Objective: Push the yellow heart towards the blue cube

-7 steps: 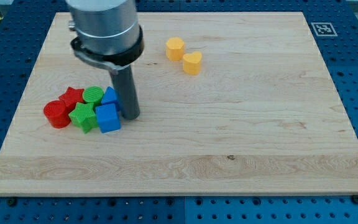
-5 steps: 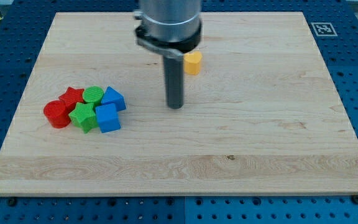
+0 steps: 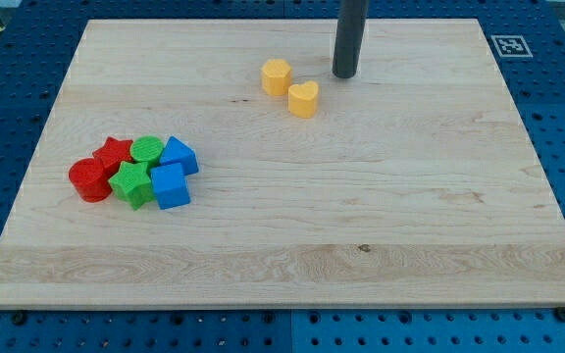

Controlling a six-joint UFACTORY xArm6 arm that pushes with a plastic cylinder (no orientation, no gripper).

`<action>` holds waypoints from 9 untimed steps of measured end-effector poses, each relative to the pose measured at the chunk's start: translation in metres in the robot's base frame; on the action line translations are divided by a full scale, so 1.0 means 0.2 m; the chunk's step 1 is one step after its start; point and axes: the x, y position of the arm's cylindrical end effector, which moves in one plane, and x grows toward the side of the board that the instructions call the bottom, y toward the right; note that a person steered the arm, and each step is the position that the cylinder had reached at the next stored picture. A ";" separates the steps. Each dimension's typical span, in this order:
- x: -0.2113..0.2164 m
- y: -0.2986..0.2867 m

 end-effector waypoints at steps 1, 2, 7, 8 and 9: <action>0.00 -0.02; 0.09 -0.07; 0.49 -0.29; 0.62 -0.30; 0.74 -0.34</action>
